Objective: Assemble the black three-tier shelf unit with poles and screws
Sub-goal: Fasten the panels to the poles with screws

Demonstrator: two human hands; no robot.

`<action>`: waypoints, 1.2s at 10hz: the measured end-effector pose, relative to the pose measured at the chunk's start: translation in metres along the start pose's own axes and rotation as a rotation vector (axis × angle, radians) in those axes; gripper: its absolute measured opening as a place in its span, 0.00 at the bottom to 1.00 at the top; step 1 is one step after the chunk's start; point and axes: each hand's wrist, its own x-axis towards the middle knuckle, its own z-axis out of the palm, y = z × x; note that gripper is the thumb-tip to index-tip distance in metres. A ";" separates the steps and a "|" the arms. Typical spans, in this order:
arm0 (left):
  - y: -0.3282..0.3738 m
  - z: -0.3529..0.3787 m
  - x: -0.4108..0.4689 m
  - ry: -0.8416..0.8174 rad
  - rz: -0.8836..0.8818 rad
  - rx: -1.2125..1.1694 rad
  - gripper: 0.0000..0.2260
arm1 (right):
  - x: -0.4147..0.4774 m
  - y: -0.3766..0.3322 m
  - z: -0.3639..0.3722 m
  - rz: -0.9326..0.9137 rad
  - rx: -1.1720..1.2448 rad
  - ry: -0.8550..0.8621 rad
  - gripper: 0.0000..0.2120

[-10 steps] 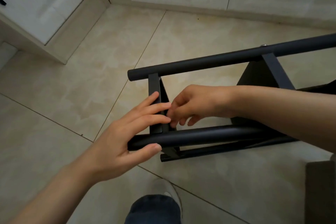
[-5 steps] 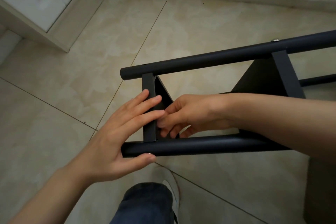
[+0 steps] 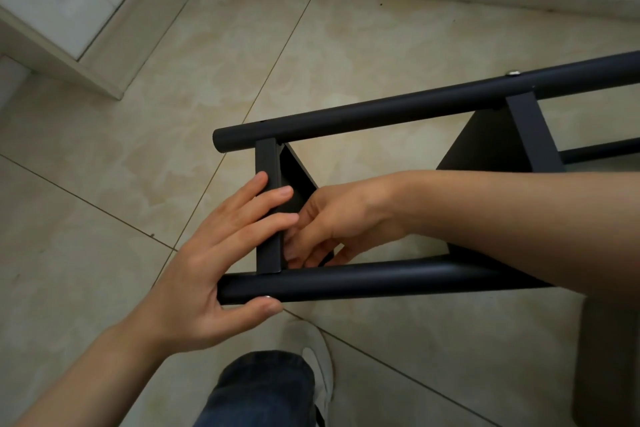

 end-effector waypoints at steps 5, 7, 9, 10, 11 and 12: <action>0.002 0.004 -0.009 0.017 -0.020 -0.018 0.29 | 0.004 0.002 0.009 0.042 0.058 -0.029 0.05; 0.001 0.005 -0.008 0.024 -0.011 -0.014 0.29 | 0.004 0.002 0.010 0.041 0.027 -0.012 0.08; 0.001 0.005 -0.007 0.024 -0.011 -0.008 0.29 | 0.007 0.003 0.012 0.053 0.001 0.012 0.10; 0.002 0.005 -0.007 0.030 -0.015 -0.005 0.28 | 0.005 0.000 0.011 0.066 0.020 -0.014 0.07; 0.002 0.004 -0.005 0.034 -0.018 -0.001 0.28 | 0.001 -0.003 0.006 0.072 0.026 -0.034 0.10; 0.002 0.003 -0.005 0.038 -0.017 0.001 0.28 | 0.000 -0.002 0.004 0.058 0.017 -0.027 0.13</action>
